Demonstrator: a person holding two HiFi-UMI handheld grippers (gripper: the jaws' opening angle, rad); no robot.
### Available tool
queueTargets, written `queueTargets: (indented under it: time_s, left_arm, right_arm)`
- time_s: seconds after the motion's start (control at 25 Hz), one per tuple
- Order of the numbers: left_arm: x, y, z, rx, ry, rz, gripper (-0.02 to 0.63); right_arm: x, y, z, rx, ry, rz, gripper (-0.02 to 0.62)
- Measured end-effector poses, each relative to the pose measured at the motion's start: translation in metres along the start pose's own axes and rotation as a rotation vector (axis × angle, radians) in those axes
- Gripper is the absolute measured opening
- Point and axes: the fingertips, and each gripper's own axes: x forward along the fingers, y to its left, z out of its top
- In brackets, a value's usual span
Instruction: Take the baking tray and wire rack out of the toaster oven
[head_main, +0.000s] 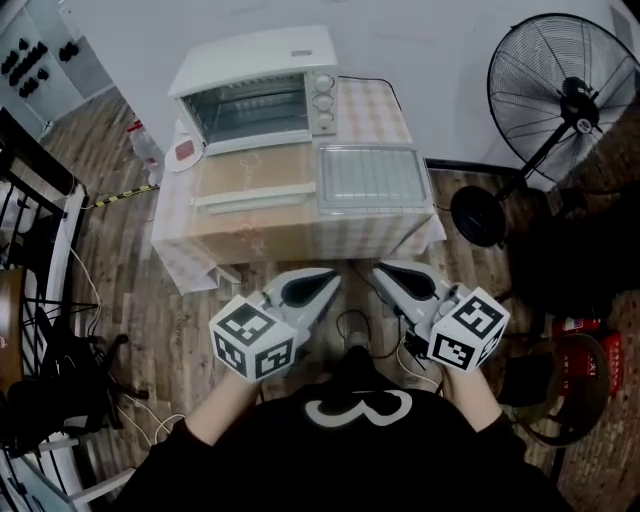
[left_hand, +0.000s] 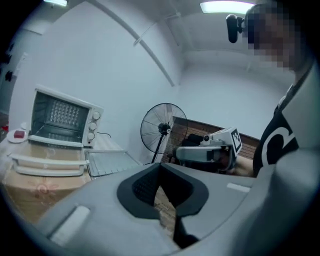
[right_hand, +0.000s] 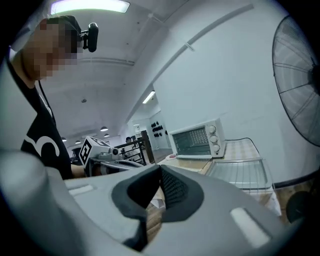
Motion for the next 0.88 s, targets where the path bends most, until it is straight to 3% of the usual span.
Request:
queueTargets:
  time_s: [0.36,0.88]
  left_arm:
    - [-0.037,-0.037,0.014,0.063,-0.047,-0.035,0.009]
    - [-0.052,-0.052,0.011,0.093,-0.04,-0.011,0.009]
  right_arm:
    - [-0.012,0.047,0.003,-0.063,-0.01,0.021,0.003]
    - [-0.015,0.07,0.002,-0.077,-0.012,0.051,0.003]
